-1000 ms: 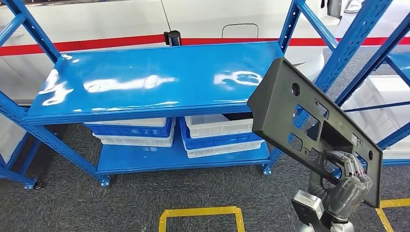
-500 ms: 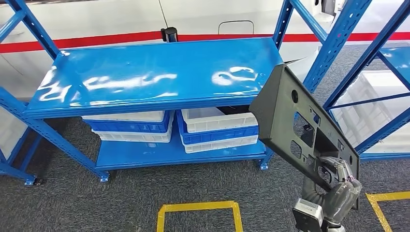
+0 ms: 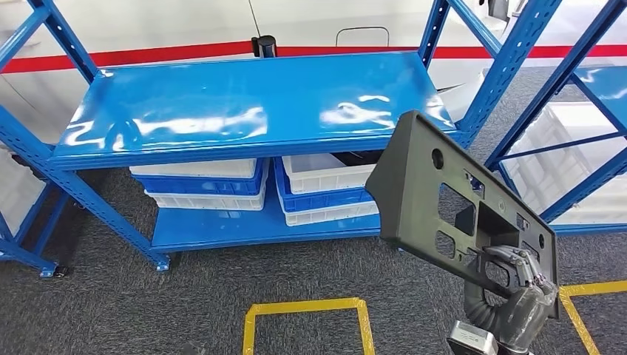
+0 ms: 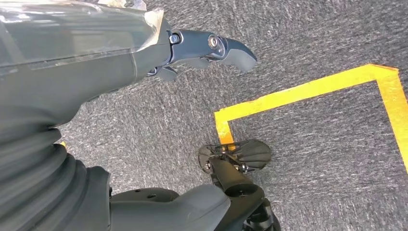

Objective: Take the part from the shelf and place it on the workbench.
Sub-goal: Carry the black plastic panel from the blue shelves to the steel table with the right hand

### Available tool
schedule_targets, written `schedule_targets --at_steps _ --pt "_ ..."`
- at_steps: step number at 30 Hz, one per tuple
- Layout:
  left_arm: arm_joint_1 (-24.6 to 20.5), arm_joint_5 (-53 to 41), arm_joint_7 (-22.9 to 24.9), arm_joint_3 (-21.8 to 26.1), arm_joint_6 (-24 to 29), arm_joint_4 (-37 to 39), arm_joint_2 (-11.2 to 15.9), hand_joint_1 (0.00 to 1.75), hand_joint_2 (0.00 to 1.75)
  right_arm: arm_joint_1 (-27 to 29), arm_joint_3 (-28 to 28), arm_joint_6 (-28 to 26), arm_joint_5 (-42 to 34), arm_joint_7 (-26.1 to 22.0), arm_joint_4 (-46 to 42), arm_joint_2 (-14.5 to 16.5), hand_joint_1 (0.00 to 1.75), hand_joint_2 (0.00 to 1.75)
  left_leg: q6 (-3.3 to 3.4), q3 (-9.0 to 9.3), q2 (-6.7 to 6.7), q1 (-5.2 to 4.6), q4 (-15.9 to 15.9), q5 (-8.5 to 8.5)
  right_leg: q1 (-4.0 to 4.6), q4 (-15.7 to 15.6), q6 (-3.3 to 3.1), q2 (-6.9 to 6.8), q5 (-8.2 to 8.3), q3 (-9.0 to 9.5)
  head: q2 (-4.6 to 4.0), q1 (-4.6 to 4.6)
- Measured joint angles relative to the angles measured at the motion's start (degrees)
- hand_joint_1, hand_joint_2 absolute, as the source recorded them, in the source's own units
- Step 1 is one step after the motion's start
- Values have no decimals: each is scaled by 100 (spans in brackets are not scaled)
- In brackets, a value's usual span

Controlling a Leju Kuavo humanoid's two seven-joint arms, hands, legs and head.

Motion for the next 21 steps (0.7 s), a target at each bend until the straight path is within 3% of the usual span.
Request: schedule_targets --at_steps 3,4,6,8,9,10,11,13,15,18,19,21 --pt "11 5 0 45 9 0 -7 0 175 -11 34 -1 140 0 -40 -26 175 175 -86 -70 -16 3 74 -8 -28 -10 -98 5 37 -91 0 -18" --pt "15 2 1 51 7 0 -7 0 175 -14 37 -1 192 0 -66 -30 175 175 -123 -121 -31 15 173 -124 -51 -15 -147 1 65 -111 0 -28" --pt "22 -10 2 57 -11 0 -5 0 175 -20 37 -1 273 0 -121 -39 175 175 -200 -311 -61 49 665 -571 -75 -20 -236 -10 135 -173 0 -41" --pt "30 -35 1 58 -35 1 -6 0 175 -19 31 -1 303 0 -155 -60 175 175 -261 -536 -68 87 1373 -980 -74 -10 -266 -14 203 -260 0 -46" --pt "37 -49 -14 58 -43 1 -5 0 175 -11 28 -1 296 0 -168 -78 175 175 -281 -572 -68 107 1590 -1036 -74 -3 -257 -15 233 -303 0 -46" --pt "46 -61 -49 58 -44 2 -5 0 175 4 25 -1 274 0 -185 -100 175 175 -291 -502 -67 124 1586 -971 -77 4 -244 -14 255 -334 0 -46" --pt "57 -72 -98 57 -44 2 -4 0 175 26 22 -1 249 0 -207 -125 175 175 -294 -327 -67 139 1367 -824 -82 13 -228 -14 271 -356 0 -46" --pt "80 -94 -212 57 -40 2 -4 0 175 85 15 -1 210 0 -276 -172 175 175 -277 200 -83 155 548 -522 -82 35 -191 -11 292 -380 0 -46" --pt "103 -112 -277 57 -38 2 -3 0 175 132 8 -1 198 0 -348 -205 175 175 -240 495 -109 136 16 -418 -68 49 -125 -10 334 -410 0 -44" --pt "131 -96 -303 57 -22 2 -5 0 175 196 4 -1 190 0 -420 -235 175 175 -135 451 -102 94 -66 -368 -70 55 4 -11 392 -468 0 -43" --pt "134 -83 -305 58 -15 2 -8 0 175 218 0 -2 186 0 -438 -249 175 175 -71 421 -91 92 -85 -322 -69 123 18 -12 329 -516 0 -38" --pt "134 -47 -307 66 1 2 -12 0 175 255 -8 -3 170 0 -461 -280 175 175 50 335 -58 94 -121 -222 -68 585 -18 -12 -24 -721 0 -14"
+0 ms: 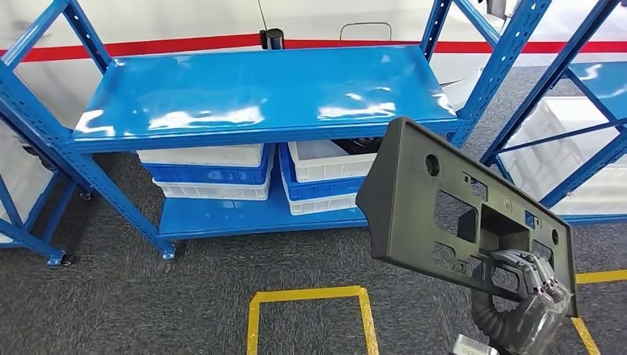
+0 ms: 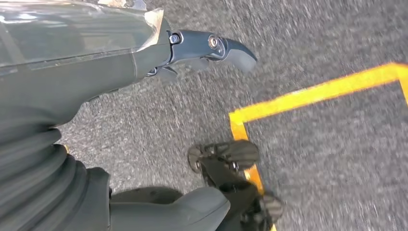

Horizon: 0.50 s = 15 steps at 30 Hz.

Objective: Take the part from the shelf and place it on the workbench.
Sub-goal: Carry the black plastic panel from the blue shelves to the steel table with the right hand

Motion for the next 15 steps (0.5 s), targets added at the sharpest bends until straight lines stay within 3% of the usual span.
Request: schedule_targets --at_steps 2,3,4,5,6,8,9,11,12,13,15 --pt "3 41 0 12 10 0 3 0 175 48 -8 -1 -16 0 -7 -30 175 175 51 -122 18 -28 7 83 4 762 -21 2 -412 -267 0 22" --pt "6 70 -1 19 14 0 3 0 175 77 -16 -1 -24 0 -7 -46 175 175 55 -183 25 -41 14 127 6 1029 6 2 -499 -325 0 22" --pt "8 97 -1 31 19 0 2 0 175 101 -24 -1 -31 0 -7 -59 175 175 52 -242 29 -51 24 166 7 1105 50 2 -481 -284 0 23" --pt "10 127 -4 48 26 0 1 0 175 117 -32 -1 -37 0 -7 -68 175 175 44 -297 31 -57 38 201 10 951 100 1 -375 -131 0 24" --pt "10 154 -9 72 35 0 -1 0 175 123 -38 -1 -40 0 -7 -75 175 175 32 -345 33 -63 59 228 11 599 136 1 -234 121 0 26" --pt "10 203 -22 126 63 0 -3 0 175 122 -42 -1 -39 0 -7 -83 175 175 -8 -424 33 -83 111 274 33 -250 122 3 -86 665 0 22" --pt "10 221 -29 146 79 0 -4 0 175 122 -42 -1 -37 0 -7 -84 175 175 -36 -450 33 -95 134 301 49 -526 90 5 -73 811 0 20" --pt "11 259 -38 181 109 0 -5 0 175 121 -42 -2 -27 0 -7 -84 175 175 -100 -481 31 -102 153 363 76 -677 18 11 -62 840 0 11" --pt "14 280 -42 205 124 0 -2 0 175 115 -43 -2 -23 0 -7 -83 175 175 -135 -500 23 -90 168 372 45 -681 -29 7 -30 794 0 15" --pt "17 307 -45 233 139 0 0 0 175 104 -44 -2 -19 0 -7 -81 175 175 -170 -538 11 -76 224 302 21 -685 -91 1 12 759 0 10" --pt "26 347 -52 287 171 0 5 0 175 89 -47 -2 -18 0 -7 -73 175 175 -238 -690 -17 -42 608 -109 -24 -698 -213 -16 114 662 0 -7"
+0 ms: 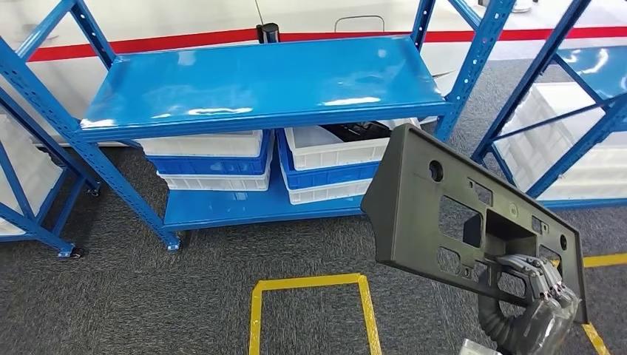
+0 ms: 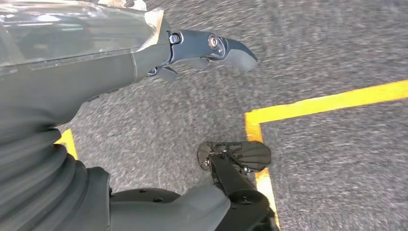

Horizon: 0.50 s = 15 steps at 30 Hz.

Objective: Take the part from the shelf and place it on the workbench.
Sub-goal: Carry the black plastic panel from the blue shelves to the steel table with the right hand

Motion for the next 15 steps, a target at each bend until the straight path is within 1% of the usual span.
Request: schedule_targets --at_steps 1,2,3,4,5,6,7,8,9,10,11,12,13,14,15 --pt "2 16 -2 18 14 0 0 0 175 -4 -1 0 1 0 0 4 175 175 -31 -109 -8 14 345 -293 9 3 -31 -6 52 -55 0 -11" --pt "4 23 -2 33 23 0 0 0 175 -4 -2 0 1 0 0 7 175 175 -60 -211 -11 30 729 -528 13 9 -38 -10 104 -110 0 -16" --pt "4 28 -2 46 27 0 1 0 175 -4 -2 0 2 0 1 9 175 175 -86 -272 -12 47 1041 -649 13 18 -30 -11 156 -168 0 -17" --pt "5 32 -2 60 29 0 2 0 175 -4 -3 0 2 0 1 9 175 175 -106 -250 -12 65 1189 -636 10 35 -11 -12 200 -227 0 -17" --pt "5 32 -2 77 29 0 3 0 175 -4 -3 0 2 0 2 9 175 175 -122 -125 -11 85 1123 -515 4 58 12 -11 235 -292 0 -18" --pt "4 32 -2 93 29 0 5 0 175 -5 -3 0 2 0 2 9 175 175 -131 104 -11 105 839 -343 -5 90 36 -11 257 -348 0 -20" --pt "2 32 -2 106 29 0 7 0 175 -6 -3 0 2 0 2 9 175 175 -132 389 -15 122 432 -212 -11 128 62 -12 273 -395 0 -20" --pt "0 32 -3 115 29 0 9 0 175 -8 -4 0 2 0 1 9 175 175 -127 649 -23 125 32 -148 -7 165 88 -12 289 -437 0 -18" --pt "-3 34 -4 119 32 0 10 0 175 -12 -4 0 2 0 1 9 175 175 -117 826 -32 120 -265 -135 -1 192 125 -13 313 -471 0 -15" --pt "-4 44 -7 122 40 0 11 0 175 -16 -5 0 2 0 0 9 175 175 -101 903 -40 105 -428 -161 4 208 170 -14 343 -500 0 -15" --pt "-4 65 -10 131 55 0 12 0 175 -21 -5 0 1 0 0 10 175 175 -73 901 -44 81 -477 -167 11 211 226 -14 381 -526 0 -12" --pt "-3 94 -15 144 77 0 10 0 175 -23 -5 0 -3 0 0 9 175 175 -17 849 -36 77 -497 -139 16 215 284 -14 414 -551 0 -13" --pt "-5 131 -20 161 105 0 6 0 175 -21 -5 0 -10 0 1 7 175 175 53 800 -23 70 -517 -94 14 249 314 -12 393 -597 0 -16" --pt "-8 164 -28 185 134 0 3 0 175 -20 -4 0 -19 0 1 4 175 175 135 740 -7 70 -535 -33 15 359 313 -9 288 -670 0 -6" --pt "-11 197 -45 211 161 0 1 0 175 -21 -3 0 -27 0 2 1 175 175 206 669 11 71 -554 35 14 576 289 -6 103 -773 0 0"
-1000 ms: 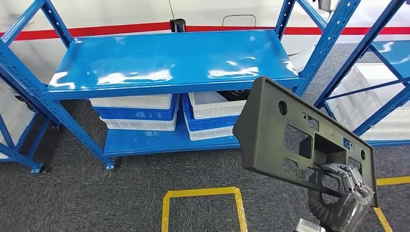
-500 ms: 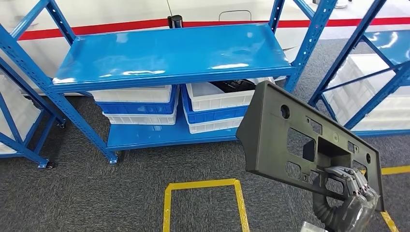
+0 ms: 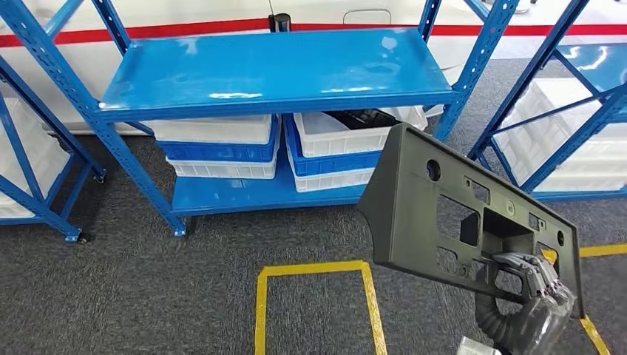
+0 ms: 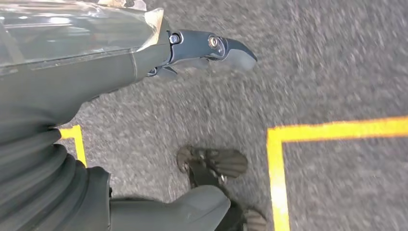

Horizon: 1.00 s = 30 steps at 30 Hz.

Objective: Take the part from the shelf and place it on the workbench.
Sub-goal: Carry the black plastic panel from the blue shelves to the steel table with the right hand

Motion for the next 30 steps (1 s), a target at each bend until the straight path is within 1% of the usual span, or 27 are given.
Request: schedule_targets --at_steps 1,2,3,4,5,6,7,8,9,10,11,12,13,14,15,16,17,18,19,24,26,28,29,30 --pt "-2 29 -33 28 9 0 -2 0 175 0 -1 0 4 0 3 -3 175 175 43 -67 16 -12 3 60 -9 331 -36 3 -246 -130 0 5" --pt "-1 58 -74 57 -2 0 0 0 175 -2 -4 0 15 0 10 -3 175 175 68 -147 27 -21 6 120 -7 731 -49 6 -479 -253 0 15" --pt "2 81 -116 79 -31 0 3 0 175 0 -14 0 32 0 21 -4 175 175 74 -222 36 -33 10 179 -7 1081 -33 8 -632 -332 0 16" --pt "6 95 -149 93 -78 0 8 0 175 2 -29 0 52 0 35 -4 175 175 72 -295 44 -42 13 235 -7 1289 3 9 -687 -333 0 18" --pt "9 105 -167 103 -133 0 17 0 175 3 -46 0 69 0 52 -3 175 175 63 -362 46 -49 17 287 -5 1282 50 10 -641 -225 0 23" --pt "10 107 -180 112 -195 0 28 0 175 -1 -63 0 85 0 69 -1 175 175 50 -418 47 -53 20 335 -5 1037 92 10 -527 -1 0 24" --pt "10 108 -192 122 -256 0 40 0 175 -10 -77 0 103 0 86 2 175 175 32 -458 46 -54 26 382 -5 623 112 9 -411 310 0 26" --pt "10 105 -205 135 -316 0 52 0 175 -24 -86 0 125 0 102 9 175 175 7 -497 43 -67 41 428 9 123 106 10 -336 655 0 30" --pt "10 101 -219 148 -367 0 64 0 175 -35 -91 0 150 1 119 19 175 175 -25 -525 42 -80 49 484 25 -268 81 14 -294 906 0 25" --pt "11 96 -231 159 -403 0 75 0 175 -45 -95 0 175 1 133 29 175 175 -57 -545 41 -90 58 534 38 -524 47 21 -291 1043 0 22" --pt "13 91 -239 168 -426 0 84 0 175 -51 -97 0 196 1 148 40 175 175 -90 -566 40 -96 60 581 53 -632 16 27 -292 1075 0 14" --pt "17 86 -247 174 -439 0 89 0 175 -51 -99 0 209 2 161 51 175 175 -127 -579 38 -90 51 625 47 -621 -22 32 -266 1021 0 5" --pt "22 84 -254 178 -442 0 99 0 175 -56 -101 0 216 4 172 60 175 175 -160 -604 28 -74 73 608 21 -627 -72 25 -235 982 0 7" --pt "28 82 -258 180 -443 0 109 0 175 -61 -102 0 220 8 182 70 175 175 -196 -646 18 -59 153 497 2 -630 -139 16 -190 943 0 1" --pt "36 82 -262 182 -443 0 118 0 175 -67 -104 0 221 15 193 80 175 175 -232 -714 8 -42 337 281 -16 -638 -211 4 -132 893 0 -3" --pt "41 84 -263 184 -442 0 128 0 175 -72 -107 0 221 22 204 89 175 175 -261 -796 -1 -22 600 -1 -25 -638 -263 -6 -77 838 0 -8" --pt "46 86 -263 185 -442 0 130 0 175 -73 -110 0 220 28 213 95 175 175 -283 -862 -4 -13 840 -243 -17 -637 -296 -9 -36 790 0 -15" --pt "48 88 -263 185 -441 0 131 0 175 -74 -111 0 219 32 220 98 175 175 -297 -910 -5 -6 1020 -397 -12 -636 -307 -11 -10 760 0 -18" --pt "49 89 -263 186 -440 0 132 0 175 -74 -111 0 219 33 223 99 175 175 -304 -929 -6 -3 1100 -456 -11 -636 -308 -12 1 746 0 -18" --pt "49 90 -263 186 -440 0 132 0 175 -74 -111 0 219 33 224 99 175 175 -304 -931 -6 -3 1106 -460 -11 -636 -308 -12 3 745 0 -17" --pt "49 92 -263 186 -441 1 133 0 175 -75 -111 0 219 34 227 99 175 175 -309 -943 -6 -2 1164 -495 -9 -635 -310 -12 12 736 0 -15" --pt "49 94 -263 186 -441 2 134 0 175 -75 -111 0 219 37 232 100 175 175 -318 -968 -6 0 1278 -559 -5 -633 -311 -12 31 714 0 -15" --pt "49 96 -263 186 -441 2 135 0 175 -76 -111 0 219 39 236 101 175 175 -324 -987 -7 2 1369 -601 -4 -631 -310 -13 44 695 0 -15" --pt "49 99 -263 187 -440 1 139 0 175 -79 -111 0 219 45 248 104 175 175 -339 -988 -6 10 1515 -603 -4 -620 -302 -14 83 646 0 -18"
